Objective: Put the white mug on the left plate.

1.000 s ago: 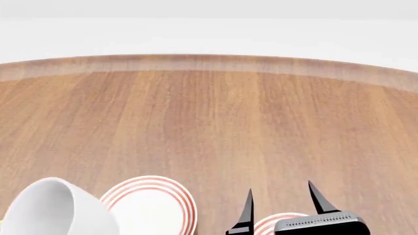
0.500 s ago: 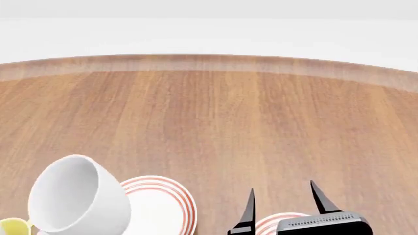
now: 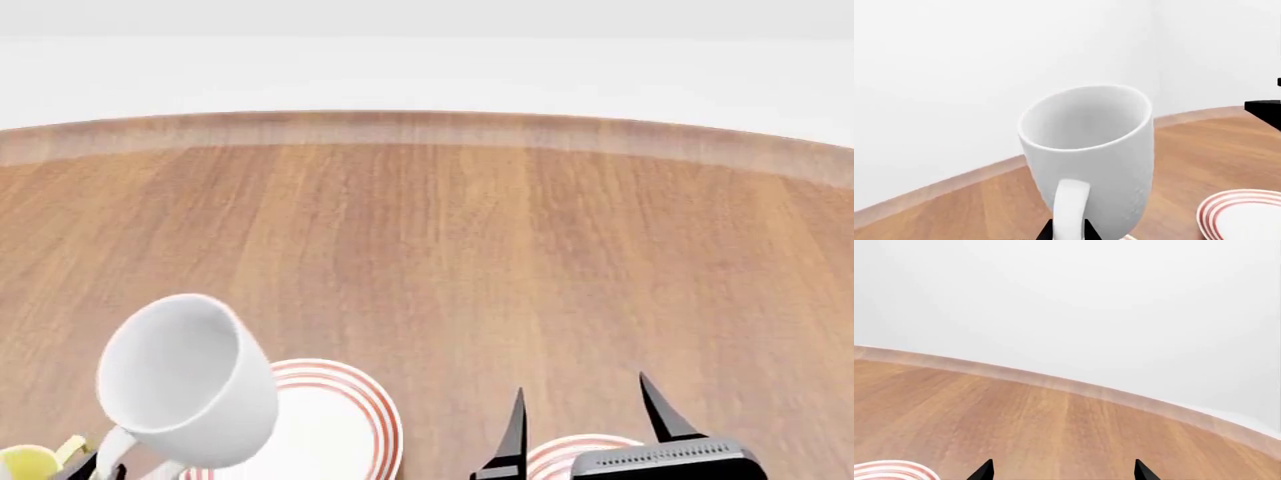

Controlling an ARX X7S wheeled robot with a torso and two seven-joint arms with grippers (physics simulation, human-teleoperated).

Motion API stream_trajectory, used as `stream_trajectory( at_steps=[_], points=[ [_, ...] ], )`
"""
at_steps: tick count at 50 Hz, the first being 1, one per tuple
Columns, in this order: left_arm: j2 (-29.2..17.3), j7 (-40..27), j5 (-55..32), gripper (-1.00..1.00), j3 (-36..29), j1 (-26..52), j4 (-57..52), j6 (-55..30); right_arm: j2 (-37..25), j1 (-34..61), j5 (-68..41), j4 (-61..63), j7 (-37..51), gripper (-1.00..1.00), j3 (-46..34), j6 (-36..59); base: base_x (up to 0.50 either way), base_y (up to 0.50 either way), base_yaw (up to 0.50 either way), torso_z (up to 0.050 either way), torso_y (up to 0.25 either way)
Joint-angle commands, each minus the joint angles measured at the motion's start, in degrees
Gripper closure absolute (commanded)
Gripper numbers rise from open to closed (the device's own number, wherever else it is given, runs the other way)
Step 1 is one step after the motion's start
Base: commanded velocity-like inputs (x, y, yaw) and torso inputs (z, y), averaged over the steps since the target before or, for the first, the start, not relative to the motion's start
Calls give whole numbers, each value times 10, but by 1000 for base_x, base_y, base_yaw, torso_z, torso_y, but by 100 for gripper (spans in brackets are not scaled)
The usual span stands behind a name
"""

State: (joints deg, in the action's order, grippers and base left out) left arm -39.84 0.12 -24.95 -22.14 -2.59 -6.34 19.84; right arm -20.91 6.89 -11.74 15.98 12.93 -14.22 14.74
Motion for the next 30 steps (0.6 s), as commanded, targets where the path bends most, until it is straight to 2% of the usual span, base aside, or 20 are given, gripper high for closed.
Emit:
stream_trajectory(
  at_steps=[1,20,30],
  points=[
    [8,21,2,100,-10,37,30,-12,-2,1,-2,1,2,-100,0,3,0,0,0,0,0],
    [47,41,5,100,-30,87,81,-25,-3,-2,-3,-2,4,-100,-2,-3,0,0,0,0,0],
    [83,57,14,100,-43,121,157,-22,-5,-2,-6,-2,5,-100,0,-5,0,0,0,0,1]
  ],
)
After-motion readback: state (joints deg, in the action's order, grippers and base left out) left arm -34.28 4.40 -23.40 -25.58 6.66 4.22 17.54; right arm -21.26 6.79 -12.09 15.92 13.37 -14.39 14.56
